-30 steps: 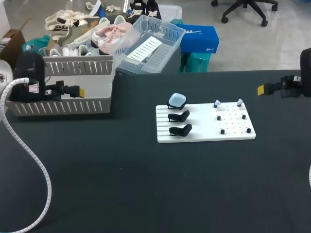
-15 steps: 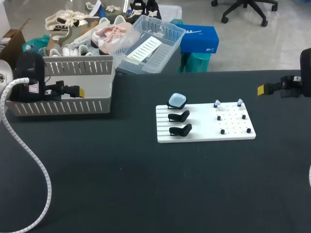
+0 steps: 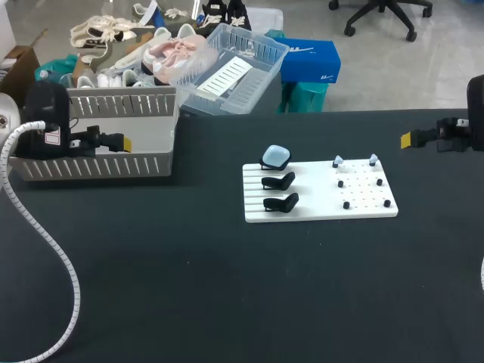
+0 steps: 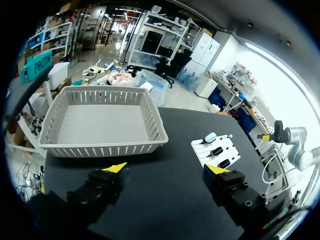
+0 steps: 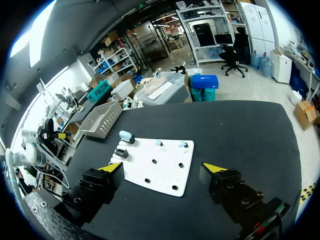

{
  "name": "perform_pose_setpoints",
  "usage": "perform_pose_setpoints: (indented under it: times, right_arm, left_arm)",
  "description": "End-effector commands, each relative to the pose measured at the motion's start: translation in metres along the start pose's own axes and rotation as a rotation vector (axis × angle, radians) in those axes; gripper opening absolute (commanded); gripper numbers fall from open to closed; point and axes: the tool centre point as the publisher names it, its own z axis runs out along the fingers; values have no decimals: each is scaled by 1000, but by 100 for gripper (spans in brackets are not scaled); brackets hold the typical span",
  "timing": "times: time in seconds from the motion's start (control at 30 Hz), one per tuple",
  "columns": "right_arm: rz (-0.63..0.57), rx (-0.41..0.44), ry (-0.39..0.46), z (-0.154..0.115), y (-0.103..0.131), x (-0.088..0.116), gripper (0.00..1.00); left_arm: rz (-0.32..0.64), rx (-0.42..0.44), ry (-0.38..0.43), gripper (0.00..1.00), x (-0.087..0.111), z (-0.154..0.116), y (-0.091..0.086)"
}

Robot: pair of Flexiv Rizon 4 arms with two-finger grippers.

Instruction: Pick up each earbud case from the left stands, insert the matching earbuds, close the lid, and place the case in the box.

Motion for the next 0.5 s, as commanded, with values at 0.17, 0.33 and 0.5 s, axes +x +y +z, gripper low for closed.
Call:
perform_pose_setpoints:
  times: [0.17, 0.33, 0.5]
  right_arm:
    - [-2, -5, 1, 0, -2, 0, 100]
    - [-2, -5, 1, 0, -2, 0, 100]
    - [-2, -5, 1, 0, -2, 0, 100]
  left_arm:
    - [0, -1, 4, 100, -1, 0, 0]
    - [0, -1, 4, 100, -1, 0, 0]
    - [58, 29, 9, 100, -1, 5, -7]
